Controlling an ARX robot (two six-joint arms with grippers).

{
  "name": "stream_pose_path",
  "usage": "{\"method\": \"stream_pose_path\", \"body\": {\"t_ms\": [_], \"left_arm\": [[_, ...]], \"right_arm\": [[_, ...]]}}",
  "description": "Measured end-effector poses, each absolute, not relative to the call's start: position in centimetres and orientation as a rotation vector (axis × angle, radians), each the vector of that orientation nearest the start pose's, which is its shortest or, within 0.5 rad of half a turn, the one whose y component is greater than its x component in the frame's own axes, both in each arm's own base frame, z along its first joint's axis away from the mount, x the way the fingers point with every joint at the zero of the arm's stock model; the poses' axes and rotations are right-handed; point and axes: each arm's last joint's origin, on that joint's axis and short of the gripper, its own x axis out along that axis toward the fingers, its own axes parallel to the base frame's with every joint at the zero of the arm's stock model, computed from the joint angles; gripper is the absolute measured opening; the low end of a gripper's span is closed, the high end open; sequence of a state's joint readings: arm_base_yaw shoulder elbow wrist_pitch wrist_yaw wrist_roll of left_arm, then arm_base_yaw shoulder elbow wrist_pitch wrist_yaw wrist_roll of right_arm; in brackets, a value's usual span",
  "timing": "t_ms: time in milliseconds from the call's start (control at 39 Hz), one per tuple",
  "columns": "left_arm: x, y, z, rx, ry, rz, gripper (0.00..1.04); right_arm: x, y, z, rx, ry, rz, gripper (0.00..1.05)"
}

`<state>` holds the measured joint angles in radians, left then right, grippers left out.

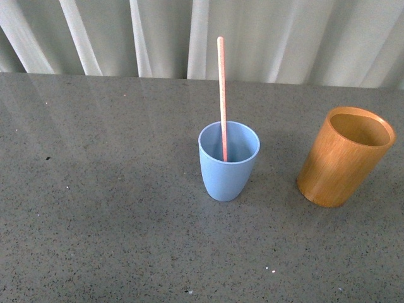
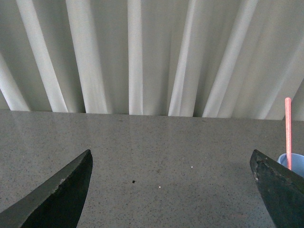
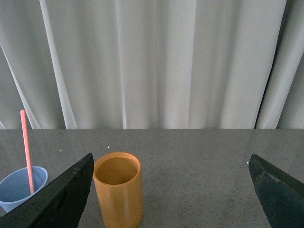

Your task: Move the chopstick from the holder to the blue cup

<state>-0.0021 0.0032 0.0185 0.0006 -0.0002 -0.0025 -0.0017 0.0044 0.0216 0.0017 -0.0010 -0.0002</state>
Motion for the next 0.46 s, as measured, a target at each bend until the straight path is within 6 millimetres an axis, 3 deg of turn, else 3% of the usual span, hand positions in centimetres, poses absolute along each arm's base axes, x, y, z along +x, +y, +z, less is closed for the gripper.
{"method": "stream_pose_path", "body": {"t_ms": [462], "left_arm": [[9.67, -0.02, 16.96, -0.002, -0.016, -0.002, 0.98]], "right_arm": [[9.66, -0.01, 17.07, 0.000, -0.019, -0.001, 0.95]]}}
